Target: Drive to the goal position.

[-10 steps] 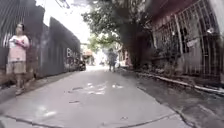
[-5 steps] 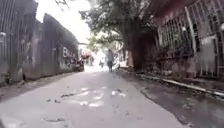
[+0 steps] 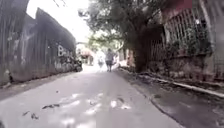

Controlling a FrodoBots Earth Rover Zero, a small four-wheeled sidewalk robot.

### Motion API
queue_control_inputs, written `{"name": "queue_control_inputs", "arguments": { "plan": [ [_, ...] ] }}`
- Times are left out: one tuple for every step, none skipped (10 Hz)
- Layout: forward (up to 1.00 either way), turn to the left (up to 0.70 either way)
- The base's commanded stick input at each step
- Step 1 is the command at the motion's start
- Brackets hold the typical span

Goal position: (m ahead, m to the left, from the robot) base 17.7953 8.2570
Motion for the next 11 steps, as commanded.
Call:
{"name": "queue_control_inputs", "arguments": {
  "plan": [
    [1.00, 0.00],
    [1.00, 0.00],
    [1.00, 0.00],
    [1.00, 0.00],
    [1.00, 0.00],
    [1.00, 0.00],
    [1.00, 0.00],
    [1.00, 0.00],
    [1.00, 0.00],
    [1.00, 0.00],
    [1.00, 0.00]
  ]
}}
